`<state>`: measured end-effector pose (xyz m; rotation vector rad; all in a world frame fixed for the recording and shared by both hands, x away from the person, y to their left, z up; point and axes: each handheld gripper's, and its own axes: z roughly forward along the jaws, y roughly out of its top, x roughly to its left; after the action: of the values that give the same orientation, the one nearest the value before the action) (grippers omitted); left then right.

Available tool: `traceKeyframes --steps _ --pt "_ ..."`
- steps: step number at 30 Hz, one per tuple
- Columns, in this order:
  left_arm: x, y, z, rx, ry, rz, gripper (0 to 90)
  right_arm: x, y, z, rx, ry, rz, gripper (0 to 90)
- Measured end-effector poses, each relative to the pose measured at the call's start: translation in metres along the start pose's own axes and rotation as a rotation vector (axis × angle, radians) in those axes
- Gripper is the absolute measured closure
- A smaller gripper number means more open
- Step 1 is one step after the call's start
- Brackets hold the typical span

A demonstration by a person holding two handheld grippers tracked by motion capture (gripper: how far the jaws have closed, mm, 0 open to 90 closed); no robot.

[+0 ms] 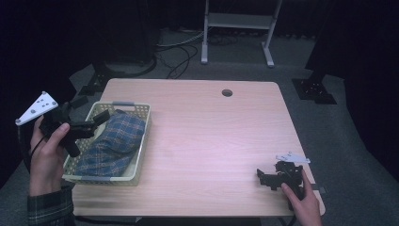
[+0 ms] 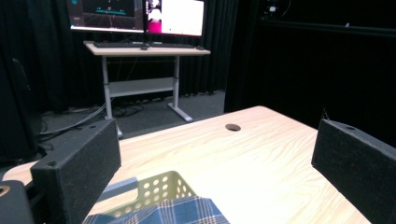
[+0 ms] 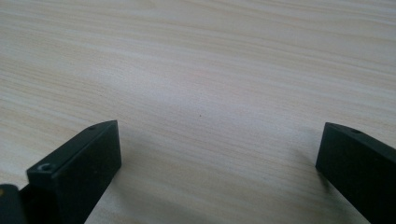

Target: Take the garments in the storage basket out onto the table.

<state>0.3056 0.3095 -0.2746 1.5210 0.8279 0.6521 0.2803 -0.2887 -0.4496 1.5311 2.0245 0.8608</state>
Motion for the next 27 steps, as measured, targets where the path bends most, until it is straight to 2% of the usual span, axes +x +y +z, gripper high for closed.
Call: traceKeyframes --steps 5,10,21,27 --pt "0.004 -0.002 -0.003 0.028 0.018 0.005 0.8 0.000 0.000 0.000 0.000 0.000 0.000 0.0" --pt "0.008 -0.005 -0.003 0.084 0.026 0.002 0.8 0.000 0.000 0.000 0.000 0.000 0.000 0.0" --pt "0.012 -0.012 -0.001 0.183 -0.003 -0.013 0.8 0.000 0.000 0.000 0.000 0.000 0.000 0.0" --pt "0.013 -0.016 0.001 0.222 -0.001 -0.013 0.8 0.000 0.000 0.000 0.000 0.000 0.000 0.0"
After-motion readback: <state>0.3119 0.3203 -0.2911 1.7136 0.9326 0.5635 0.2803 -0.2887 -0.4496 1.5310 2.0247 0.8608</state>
